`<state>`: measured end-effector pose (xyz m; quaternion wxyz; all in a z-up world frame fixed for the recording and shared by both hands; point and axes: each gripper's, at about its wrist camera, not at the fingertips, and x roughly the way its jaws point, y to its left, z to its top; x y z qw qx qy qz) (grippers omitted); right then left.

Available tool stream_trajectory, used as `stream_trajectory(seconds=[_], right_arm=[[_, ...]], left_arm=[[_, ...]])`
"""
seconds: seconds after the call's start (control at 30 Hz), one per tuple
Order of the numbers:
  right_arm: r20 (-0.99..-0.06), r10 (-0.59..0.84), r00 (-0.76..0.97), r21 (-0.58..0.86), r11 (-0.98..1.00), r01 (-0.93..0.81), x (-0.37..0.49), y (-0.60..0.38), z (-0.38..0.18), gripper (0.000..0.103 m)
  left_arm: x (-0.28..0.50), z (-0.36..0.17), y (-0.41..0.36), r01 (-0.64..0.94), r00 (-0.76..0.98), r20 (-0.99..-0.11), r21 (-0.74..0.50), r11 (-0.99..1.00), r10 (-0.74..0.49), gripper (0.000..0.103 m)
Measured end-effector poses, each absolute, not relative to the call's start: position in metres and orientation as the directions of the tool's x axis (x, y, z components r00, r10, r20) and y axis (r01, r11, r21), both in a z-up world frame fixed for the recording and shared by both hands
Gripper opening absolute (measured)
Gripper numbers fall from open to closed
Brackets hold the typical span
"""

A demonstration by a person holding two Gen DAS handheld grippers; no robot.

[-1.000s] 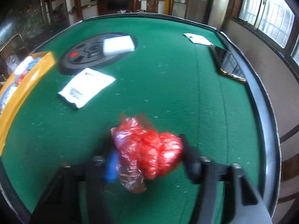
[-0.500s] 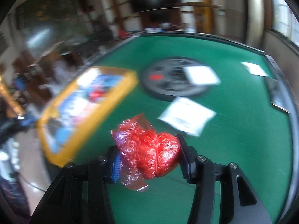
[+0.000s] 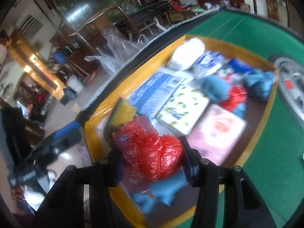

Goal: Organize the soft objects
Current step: 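Lower the red plastic bag into the tray and open the right tool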

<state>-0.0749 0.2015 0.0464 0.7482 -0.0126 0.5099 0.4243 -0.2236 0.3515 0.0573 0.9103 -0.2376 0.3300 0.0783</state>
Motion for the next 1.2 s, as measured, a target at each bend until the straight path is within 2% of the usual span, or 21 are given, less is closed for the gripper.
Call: stream_trajectory(seconds=[0.17,0.4,0.53,0.63,0.7,0.73,0.93,1.2], right_arm=[[-0.781,0.619,0.082,0.458,0.658,-0.598,-0.074,0.200,0.034,0.046],[-0.867,0.425,0.260,0.178,0.751,-0.636,-0.103,0.196,0.044,0.047],[-0.881,0.356,0.312,0.055,0.732,-0.679,-0.115,0.207,0.037,0.051],[-0.844,0.415,0.340,0.069,0.713,-0.698,-0.126,0.205,0.049,0.059],[-0.815,0.456,0.357,0.078,0.697,-0.712,-0.136,0.202,0.059,0.071],[-0.798,0.474,0.372,0.075,0.690,-0.719,-0.141,0.199,0.066,0.072],[-0.739,0.517,0.432,0.080,0.705,-0.705,-0.154,0.182,0.088,0.073],[-0.732,0.533,0.424,0.147,0.731,-0.667,-0.137,0.161,0.078,0.074]], left_arm=[[-0.222,0.052,0.355,-0.297,0.765,-0.644,-0.382,0.875,-0.021,0.070],[-0.216,0.053,0.344,-0.297,0.760,-0.650,-0.334,0.894,0.010,0.070],[-0.219,0.061,0.333,-0.324,0.762,-0.639,-0.233,0.917,0.107,0.070],[-0.221,0.067,0.324,-0.340,0.761,-0.627,-0.162,0.926,0.169,0.073],[-0.221,0.070,0.319,-0.349,0.761,-0.617,-0.127,0.929,0.201,0.074],[-0.221,0.071,0.318,-0.354,0.760,-0.613,-0.112,0.929,0.215,0.074],[-0.220,0.075,0.308,-0.372,0.745,-0.609,-0.040,0.927,0.273,0.074],[-0.221,0.080,0.294,-0.370,0.734,-0.610,0.008,0.929,0.297,0.074]])
